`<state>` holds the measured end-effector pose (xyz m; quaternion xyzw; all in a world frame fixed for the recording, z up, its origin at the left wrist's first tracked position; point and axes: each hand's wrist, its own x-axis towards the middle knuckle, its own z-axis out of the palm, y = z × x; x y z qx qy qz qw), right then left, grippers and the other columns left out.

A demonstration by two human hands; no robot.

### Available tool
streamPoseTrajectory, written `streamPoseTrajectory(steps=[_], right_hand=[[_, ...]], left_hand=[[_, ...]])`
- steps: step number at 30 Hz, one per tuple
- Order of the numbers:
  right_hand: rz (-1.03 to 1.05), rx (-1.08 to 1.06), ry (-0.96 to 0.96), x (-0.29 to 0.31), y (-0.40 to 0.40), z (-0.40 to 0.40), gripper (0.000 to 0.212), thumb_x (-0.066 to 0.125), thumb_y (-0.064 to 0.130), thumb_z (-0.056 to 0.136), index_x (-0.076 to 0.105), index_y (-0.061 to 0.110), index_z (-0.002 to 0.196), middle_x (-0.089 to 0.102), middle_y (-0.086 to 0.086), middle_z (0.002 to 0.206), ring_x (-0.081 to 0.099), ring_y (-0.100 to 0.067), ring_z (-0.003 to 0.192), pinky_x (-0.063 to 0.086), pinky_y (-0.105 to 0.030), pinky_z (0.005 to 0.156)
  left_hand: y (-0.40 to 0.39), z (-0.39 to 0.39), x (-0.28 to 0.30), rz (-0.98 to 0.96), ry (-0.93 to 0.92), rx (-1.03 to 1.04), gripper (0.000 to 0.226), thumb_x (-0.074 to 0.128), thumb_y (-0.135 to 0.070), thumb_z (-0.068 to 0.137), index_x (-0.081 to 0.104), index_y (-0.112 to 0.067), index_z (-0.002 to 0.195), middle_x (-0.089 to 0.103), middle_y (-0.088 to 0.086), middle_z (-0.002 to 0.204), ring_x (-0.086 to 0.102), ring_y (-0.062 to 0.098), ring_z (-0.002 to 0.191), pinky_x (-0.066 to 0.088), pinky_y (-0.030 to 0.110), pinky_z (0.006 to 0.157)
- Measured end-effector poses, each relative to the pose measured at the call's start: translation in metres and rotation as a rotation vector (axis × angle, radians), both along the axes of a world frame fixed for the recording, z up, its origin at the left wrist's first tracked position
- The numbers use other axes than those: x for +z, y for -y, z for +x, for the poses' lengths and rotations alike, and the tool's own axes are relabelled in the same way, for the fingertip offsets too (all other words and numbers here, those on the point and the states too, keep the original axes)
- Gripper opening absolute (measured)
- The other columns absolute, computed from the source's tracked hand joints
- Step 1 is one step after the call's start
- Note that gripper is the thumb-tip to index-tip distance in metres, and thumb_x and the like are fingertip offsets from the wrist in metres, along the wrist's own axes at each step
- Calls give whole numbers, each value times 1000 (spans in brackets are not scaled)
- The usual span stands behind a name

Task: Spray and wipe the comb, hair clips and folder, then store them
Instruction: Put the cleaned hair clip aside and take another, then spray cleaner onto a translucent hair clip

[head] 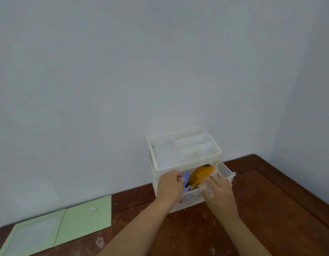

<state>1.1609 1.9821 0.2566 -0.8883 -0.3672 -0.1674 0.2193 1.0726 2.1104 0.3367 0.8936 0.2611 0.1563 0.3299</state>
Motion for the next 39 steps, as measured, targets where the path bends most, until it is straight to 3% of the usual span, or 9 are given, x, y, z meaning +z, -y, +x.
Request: streamPoseTrajectory(steps=[13, 16, 19, 22, 26, 29, 32, 35, 39], right_hand=[[180, 31, -171, 19, 0, -14, 34, 61, 30, 74, 70, 0, 85, 66, -25, 100, 58, -45, 102, 46, -55, 84], [288, 41, -336, 37, 23, -38, 38, 61, 19, 86, 57, 3, 119, 51, -14, 131, 41, -28, 127, 32, -33, 103], [305, 97, -483, 38, 66, -80, 37, 58, 18, 87, 53, 15, 124, 52, 8, 119, 47, -10, 116, 31, -15, 93], [354, 129, -642, 20, 106, -132, 35, 64, 35, 80, 47, 37, 112, 51, 20, 113, 51, 3, 107, 40, -23, 94], [274, 64, -919, -30, 128, -192, 94, 58, 82, 46, 28, 41, 125, 37, 21, 127, 39, 2, 115, 32, -25, 97], [267, -30, -968, -61, 114, -216, 83, 73, 31, 73, 23, 24, 139, 38, 9, 129, 38, -9, 119, 33, -23, 93], [386, -235, -814, -71, 92, -224, 46, 61, 3, 83, 46, 3, 127, 55, -12, 119, 50, -25, 110, 34, -25, 82], [442, -266, -685, -67, 69, -242, 28, 61, 2, 82, 55, -3, 110, 57, -16, 101, 52, -27, 94, 34, -28, 76], [536, -25, -573, -52, 34, -283, 37, 53, 40, 70, 55, 9, 91, 51, 1, 81, 48, -12, 73, 36, -18, 63]], left_hand=[[6, 7, -7, 387, -300, -73, 32, 37, -25, 95, 59, -6, 110, 61, 13, 116, 56, 28, 107, 45, 34, 86], [7, -19, -12, 571, -133, -152, 31, 40, -27, 92, 61, -8, 106, 62, 10, 105, 58, 27, 98, 47, 35, 80], [2, -57, -29, 709, 23, -188, 38, 40, -28, 78, 66, -8, 96, 67, 13, 91, 63, 31, 85, 55, 34, 66], [5, -103, -53, 627, 58, -164, 42, 40, -26, 77, 68, -5, 100, 69, 20, 103, 62, 34, 101, 55, 46, 75], [15, -176, -94, 475, -93, -124, 46, 38, -33, 82, 66, -8, 108, 66, 17, 114, 61, 38, 107, 50, 51, 82], [23, -234, -124, 356, -249, -89, 48, 36, -38, 86, 61, -13, 118, 57, 14, 128, 52, 36, 120, 45, 51, 92], [27, -288, -144, 210, -450, -29, 56, 18, -45, 90, 33, -24, 140, 24, 2, 152, 16, 23, 143, 20, 37, 114], [25, -334, -153, 121, -494, 67, 57, 13, -47, 90, 23, -27, 143, 14, -2, 155, 4, 16, 144, 11, 30, 116], [9, -377, -155, 74, -450, 199, 48, 29, -37, 97, 24, -25, 143, 15, -3, 154, 5, 16, 144, 11, 30, 116]])
